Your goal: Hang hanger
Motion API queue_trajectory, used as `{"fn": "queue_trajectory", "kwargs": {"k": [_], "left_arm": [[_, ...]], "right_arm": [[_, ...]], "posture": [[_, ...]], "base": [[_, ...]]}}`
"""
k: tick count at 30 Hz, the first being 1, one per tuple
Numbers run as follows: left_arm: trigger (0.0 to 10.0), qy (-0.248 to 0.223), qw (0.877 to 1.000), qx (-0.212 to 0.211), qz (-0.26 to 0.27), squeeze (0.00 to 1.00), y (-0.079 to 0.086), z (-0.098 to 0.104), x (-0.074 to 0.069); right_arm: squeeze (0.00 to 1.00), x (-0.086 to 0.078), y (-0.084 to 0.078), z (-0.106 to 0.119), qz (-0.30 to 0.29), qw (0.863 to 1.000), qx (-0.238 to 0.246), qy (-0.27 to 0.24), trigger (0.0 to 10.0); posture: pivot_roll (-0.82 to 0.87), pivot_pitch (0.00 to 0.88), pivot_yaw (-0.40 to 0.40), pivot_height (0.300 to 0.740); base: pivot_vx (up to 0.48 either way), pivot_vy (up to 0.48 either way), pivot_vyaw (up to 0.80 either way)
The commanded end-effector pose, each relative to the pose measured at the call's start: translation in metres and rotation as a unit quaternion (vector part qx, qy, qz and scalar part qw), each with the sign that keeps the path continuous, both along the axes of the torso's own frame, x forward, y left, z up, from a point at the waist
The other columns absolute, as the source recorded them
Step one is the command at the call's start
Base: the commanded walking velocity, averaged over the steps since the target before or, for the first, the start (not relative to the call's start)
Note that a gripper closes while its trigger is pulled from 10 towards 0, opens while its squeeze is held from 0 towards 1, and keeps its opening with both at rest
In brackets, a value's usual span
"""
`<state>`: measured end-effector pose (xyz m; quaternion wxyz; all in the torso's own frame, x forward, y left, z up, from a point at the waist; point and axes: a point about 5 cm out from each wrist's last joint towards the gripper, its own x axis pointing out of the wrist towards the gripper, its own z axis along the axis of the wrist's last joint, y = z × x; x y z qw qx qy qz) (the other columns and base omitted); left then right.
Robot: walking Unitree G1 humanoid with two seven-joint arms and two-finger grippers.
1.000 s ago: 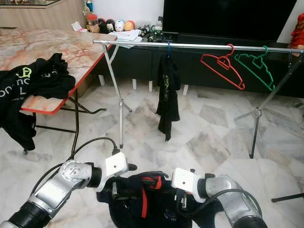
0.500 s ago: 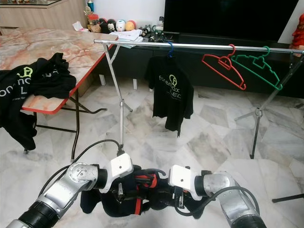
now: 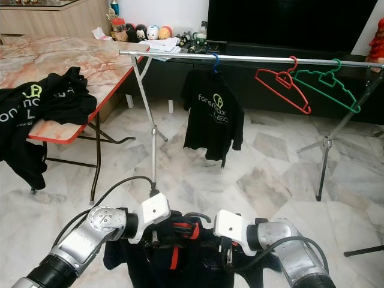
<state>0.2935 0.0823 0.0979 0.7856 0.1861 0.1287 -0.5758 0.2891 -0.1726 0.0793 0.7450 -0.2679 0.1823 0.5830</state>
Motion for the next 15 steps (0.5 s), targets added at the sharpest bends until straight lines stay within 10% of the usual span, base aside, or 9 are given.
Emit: {"fn": "queue_trajectory", "kwargs": {"k": [1,15], "left_arm": [[0.0,-0.009,1.000,-0.004,-0.009,0.00,-0.0027,0.0049,0.0017],[0.0,-0.027,0.999,-0.015,-0.024,0.00,-0.0071,0.0117,0.0009]], "right_arm": [[0.00,0.0005,0.0048,0.0073,0.011,1.000,0.015,-0.012,0.0],[0.00,0.0015,-0.0015,0.0030,-0.011,1.000,0.014,0.010,0.0]], "posture": [[0.00,0.077,0.003,0.740],[0.00,0.082,0.003,0.740]], "base": [[0.000,0.000,0.00],[0.000,0.000,0.00]]}}
